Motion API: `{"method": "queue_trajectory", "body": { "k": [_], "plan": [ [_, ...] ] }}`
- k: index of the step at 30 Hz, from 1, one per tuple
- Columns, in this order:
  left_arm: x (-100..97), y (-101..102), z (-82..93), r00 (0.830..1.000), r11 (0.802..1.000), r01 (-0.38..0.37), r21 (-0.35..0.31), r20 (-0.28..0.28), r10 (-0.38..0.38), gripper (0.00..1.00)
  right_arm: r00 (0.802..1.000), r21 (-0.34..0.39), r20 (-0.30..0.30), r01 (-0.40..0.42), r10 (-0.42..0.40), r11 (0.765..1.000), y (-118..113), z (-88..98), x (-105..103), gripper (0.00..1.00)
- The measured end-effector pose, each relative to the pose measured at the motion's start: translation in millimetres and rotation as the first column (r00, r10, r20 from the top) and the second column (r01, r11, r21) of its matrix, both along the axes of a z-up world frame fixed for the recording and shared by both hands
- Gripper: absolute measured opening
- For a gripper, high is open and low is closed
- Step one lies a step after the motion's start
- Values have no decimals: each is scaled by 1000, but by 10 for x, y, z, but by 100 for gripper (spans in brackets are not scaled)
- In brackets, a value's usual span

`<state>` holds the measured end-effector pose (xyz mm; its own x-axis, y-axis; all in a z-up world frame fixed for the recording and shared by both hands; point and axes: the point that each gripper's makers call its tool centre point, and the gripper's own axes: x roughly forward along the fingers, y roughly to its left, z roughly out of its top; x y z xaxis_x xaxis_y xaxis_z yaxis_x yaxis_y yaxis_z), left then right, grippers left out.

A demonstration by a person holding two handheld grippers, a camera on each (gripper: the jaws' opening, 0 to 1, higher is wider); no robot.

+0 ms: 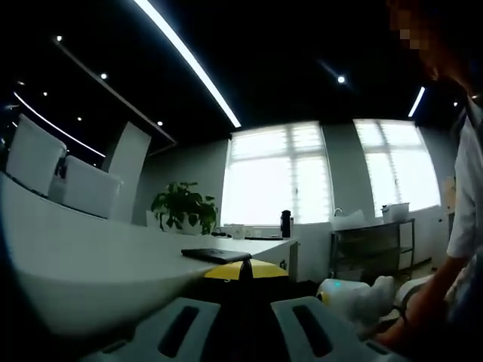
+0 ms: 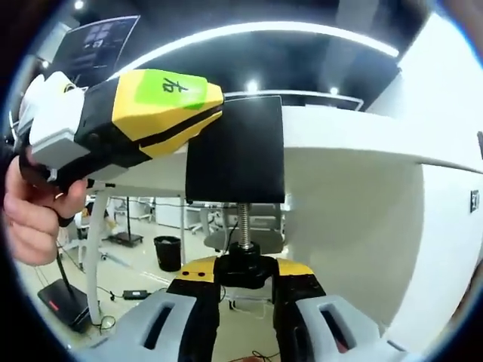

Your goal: Clamp the fixed fixture on the desktop, loosen the retaining clip, secure it to the edge of the desk, and tighten the retaining clip.

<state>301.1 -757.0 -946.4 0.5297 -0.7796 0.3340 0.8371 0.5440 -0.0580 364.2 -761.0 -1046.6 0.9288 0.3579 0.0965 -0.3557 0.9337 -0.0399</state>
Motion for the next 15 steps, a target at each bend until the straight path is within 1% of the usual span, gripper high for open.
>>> {"method": "queue_trajectory", "body": {
  "k": [3, 5, 6, 7, 10, 11, 13, 15],
  "plan": [
    [2, 1, -1, 1000, 1000, 1, 1, 0, -1, 2, 998, 1, 4, -66, 66, 998, 25, 1, 12, 25],
    [3, 2, -1, 1000, 1000, 1, 0, -1, -1, 2, 994, -11, 9, -108, 108, 994, 23, 8, 25, 25],
    [3, 2, -1, 1000, 1000, 1, 0, 0, -1, 2, 990, -19, 12, -142, 143, 990, 44, 10, 24, 25],
    [3, 2, -1, 1000, 1000, 1, -1, -1, -1, 2, 987, -24, 11, -161, 161, 987, 48, 8, 22, 25],
    [3, 2, 0, 1000, 1000, 1, -1, -1, -1, 2, 969, -75, 21, -242, 244, 967, 62, 2, 9, 25],
    [3, 2, 0, 1000, 1000, 2, -2, -2, -2, 2, 967, -84, 27, -250, 253, 965, 43, 9, 20, 25],
    [5, 0, -1, 1000, 1000, 2, -1, -1, -2, 2, 954, -95, 24, -294, 297, 951, 72, 8, 20, 25],
    [6, 0, -1, 1000, 1000, 2, -1, -1, -2, 2, 947, -106, 25, -316, 320, 943, 66, 9, 39, 25]
  ]
}}
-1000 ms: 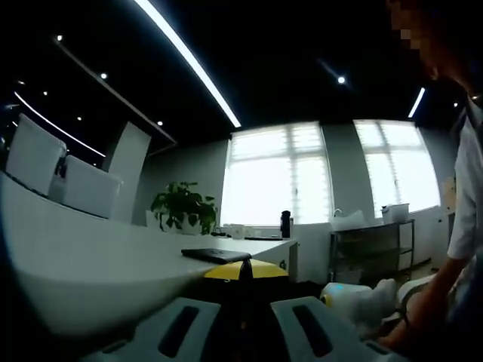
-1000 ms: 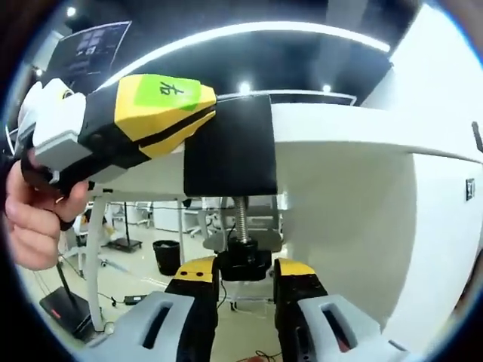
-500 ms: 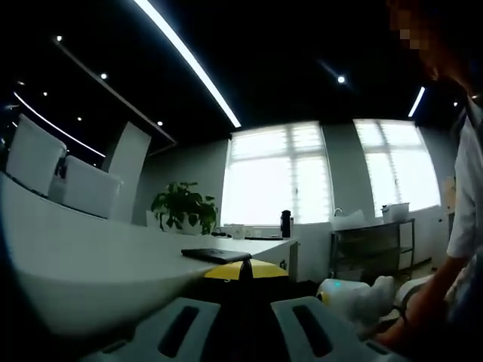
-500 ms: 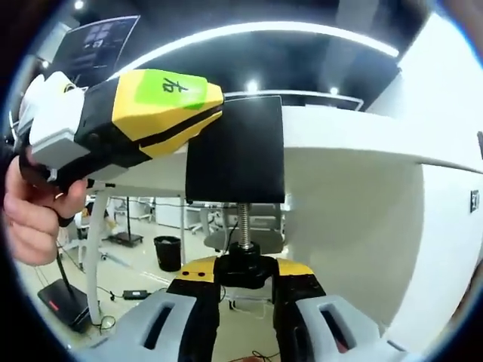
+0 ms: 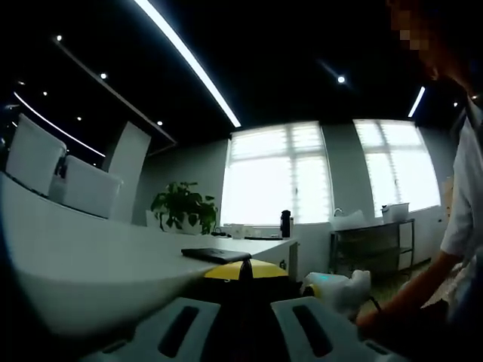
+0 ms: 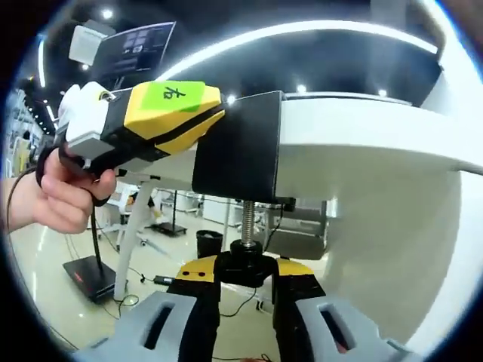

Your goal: Clamp the fixed fixture on the desktop, loosen the retaining clip, secure it to the edge of the desk, and tighten the retaining clip.

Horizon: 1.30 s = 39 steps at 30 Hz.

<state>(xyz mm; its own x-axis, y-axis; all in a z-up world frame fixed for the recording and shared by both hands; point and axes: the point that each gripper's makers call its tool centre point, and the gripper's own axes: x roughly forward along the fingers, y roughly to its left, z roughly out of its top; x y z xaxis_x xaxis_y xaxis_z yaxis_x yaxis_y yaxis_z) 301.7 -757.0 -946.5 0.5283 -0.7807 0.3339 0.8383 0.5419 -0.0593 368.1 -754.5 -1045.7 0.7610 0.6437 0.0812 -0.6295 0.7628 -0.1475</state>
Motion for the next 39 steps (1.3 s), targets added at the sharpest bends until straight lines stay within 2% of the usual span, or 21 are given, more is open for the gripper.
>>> {"method": "queue_trajectory", "body": {
  "k": [5, 11, 15, 18, 26, 27, 29, 31, 34, 35, 36, 38, 39],
  "plan": [
    [1, -3, -1, 1000, 1000, 1, 1, 0, -1, 2, 993, -55, 25, -114, 115, 992, 102, -11, -10, 25],
    [0, -3, 1, 1000, 1000, 3, -2, 1, -3, 2, 971, -156, 43, -226, 236, 962, 150, -44, -5, 25],
    [-1, -3, 3, 1000, 1000, 5, -3, 1, -5, 2, 964, -189, 49, -249, 263, 950, 162, -49, 10, 24],
    [-4, -6, 3, 1000, 1000, 5, -2, 2, -5, 2, 964, -197, 56, -243, 258, 950, 169, -48, 19, 24],
    [5, -3, 1, 1000, 1000, 2, -1, 1, -2, 2, 988, -132, 51, -140, 148, 981, 77, -114, -27, 28],
    [4, -2, 1, 1000, 1000, 2, -1, 1, -2, 2, 993, -108, 34, -108, 112, 988, 52, -140, -36, 31],
    [5, -1, 2, 1000, 1000, 4, -3, 0, -4, 2, 998, -152, 50, -41, 50, 987, 41, -216, -102, 38],
    [6, 1, 3, 1000, 1000, 4, -7, -1, -4, 2, 999, -128, 19, 35, -33, 991, 11, -313, -152, 41],
    [6, 0, 2, 1000, 1000, -1, -2, 0, 1, 2, 987, -43, -43, 154, -156, 987, -99, -344, -202, 42],
    [5, -1, 1, 1000, 1000, -2, -1, 1, 2, 2, 975, -79, -53, 211, -215, 974, -168, -381, -208, 42],
    [4, -1, 1, 1000, 1000, -3, 0, 1, 3, 2, 968, -78, -38, 243, -246, 967, -181, -341, -237, 42],
    [4, 1, 1, 1000, 1000, -4, -2, 0, 4, 2, 947, -65, -37, 316, -318, 947, -259, -286, -281, 42],
    [3, 1, 1, 1000, 1000, -4, -3, 0, 4, 2, 939, -25, -67, 335, -336, 942, -277, -257, -302, 42]
  ]
}}
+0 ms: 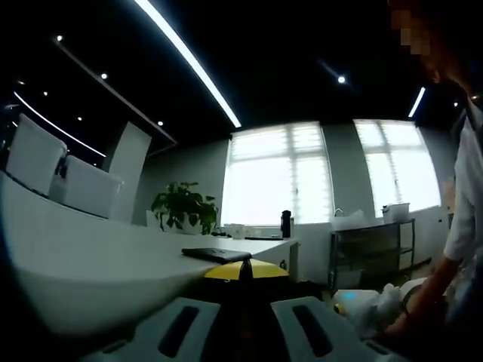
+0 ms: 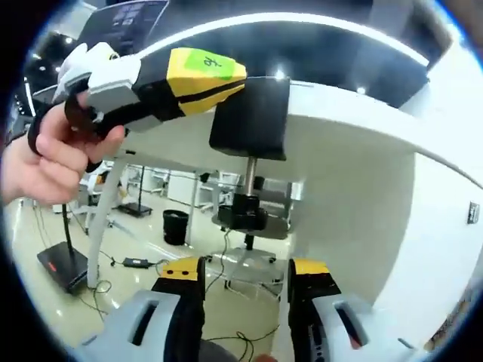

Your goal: Clamp the fixed fixture on the desktop, loosen the retaining clip, secure it to the edge of the desk, and tighten the retaining clip.

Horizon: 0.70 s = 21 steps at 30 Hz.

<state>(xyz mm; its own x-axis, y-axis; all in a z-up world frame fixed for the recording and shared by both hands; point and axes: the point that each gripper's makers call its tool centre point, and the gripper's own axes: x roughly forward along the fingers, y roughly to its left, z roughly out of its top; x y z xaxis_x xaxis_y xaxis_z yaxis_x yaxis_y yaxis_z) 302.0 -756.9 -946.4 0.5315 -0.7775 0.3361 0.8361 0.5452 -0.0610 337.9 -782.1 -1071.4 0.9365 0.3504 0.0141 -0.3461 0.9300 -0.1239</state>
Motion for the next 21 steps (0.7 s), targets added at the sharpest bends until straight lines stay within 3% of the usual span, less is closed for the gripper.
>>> {"method": "queue_trajectory", "body": {
  "k": [2, 6, 9, 11, 17, 21],
  "plan": [
    [-1, 2, 0, 1000, 1000, 1, -5, -1, -1, 2, 1000, 51, -2, 26, -26, 998, -29, 63, -14, 42],
    [2, 6, 1, 1000, 1000, 1, -11, -2, -1, 2, 997, -15, 70, 27, -26, 1000, -14, 223, -8, 43],
    [3, 6, 0, 1000, 1000, 4, -10, -2, -4, 2, 996, 12, 85, 24, -25, 1000, 12, 331, 16, 43],
    [3, 8, 0, 1000, 1000, 4, -13, -2, -4, 2, 993, -47, 119, 28, -23, 998, 73, 381, 45, 43],
    [-1, 8, -1, 1000, 1000, 2, -10, -1, -2, 2, 992, -37, 124, 22, -17, 999, 146, 407, 65, 26],
    [2, 7, -1, 1000, 1000, 5, -15, -2, -5, 2, 993, -21, 115, 10, -7, 1000, 154, 398, 79, 24]
  ]
}}
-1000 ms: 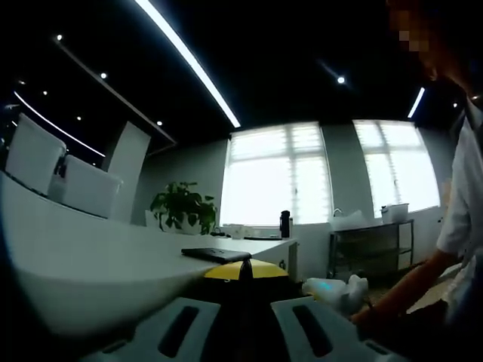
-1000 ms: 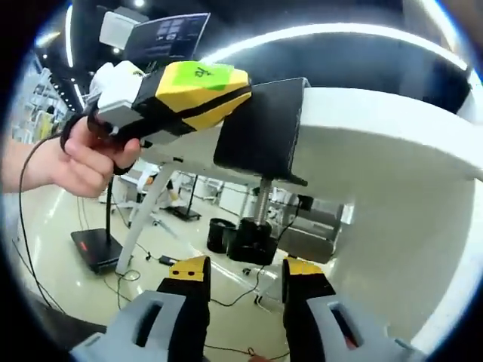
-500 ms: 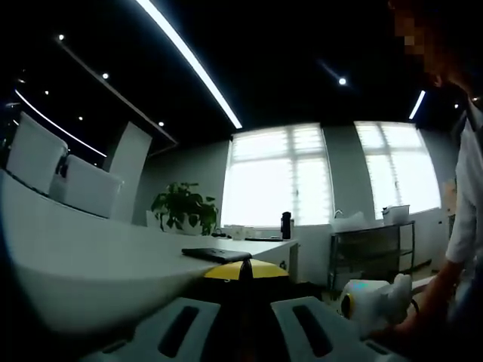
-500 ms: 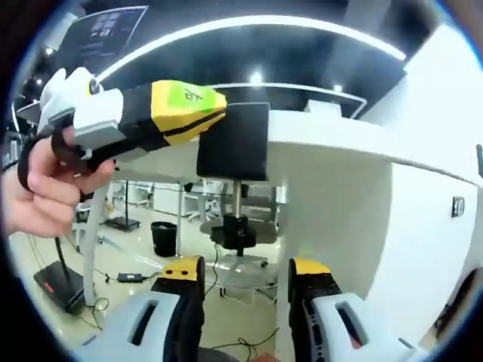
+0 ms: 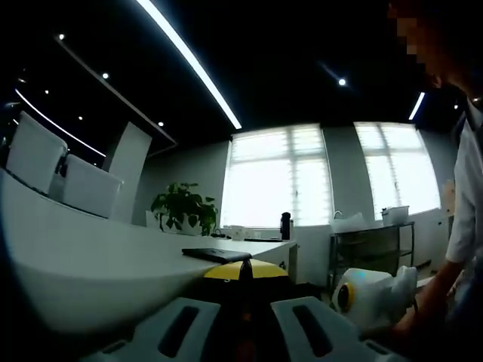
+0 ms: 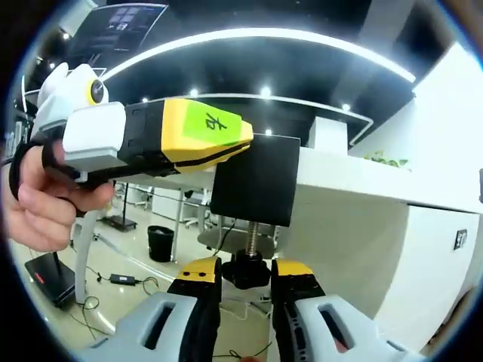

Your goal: Clamp the fixed fixture on the desktop, loosen the retaining clip, secure it to the edge of the desk, and tighten the retaining clip.

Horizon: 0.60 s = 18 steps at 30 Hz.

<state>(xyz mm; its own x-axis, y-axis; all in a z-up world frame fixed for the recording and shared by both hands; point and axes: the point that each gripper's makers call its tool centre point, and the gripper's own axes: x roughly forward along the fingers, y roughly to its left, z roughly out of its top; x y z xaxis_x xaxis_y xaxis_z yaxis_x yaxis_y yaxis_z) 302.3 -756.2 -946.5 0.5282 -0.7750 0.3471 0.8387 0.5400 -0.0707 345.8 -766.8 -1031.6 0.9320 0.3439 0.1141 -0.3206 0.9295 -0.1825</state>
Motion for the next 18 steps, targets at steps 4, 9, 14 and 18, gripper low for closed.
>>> {"method": "queue_trajectory", "body": {
  "k": [4, 9, 14, 18],
  "plan": [
    [2, -2, -1, 1000, 1000, 1, 2, 1, -1, 2, 1000, 14, -6, -18, 18, 1000, 10, 0, 9, 24],
    [1, -5, -1, 1000, 1000, 0, 6, 1, 0, 2, 997, 35, -10, -73, 73, 997, 8, 3, 40, 24],
    [0, -4, -11, 1000, 1000, 6, -2, -6, -6, 2, 967, 21, 5, -253, 253, 967, 93, 10, 63, 23],
    [-3, -6, -13, 1000, 1000, 5, 6, -4, -5, 2, 930, -17, -10, -367, 367, 930, 129, 6, 71, 23]
  ]
}}
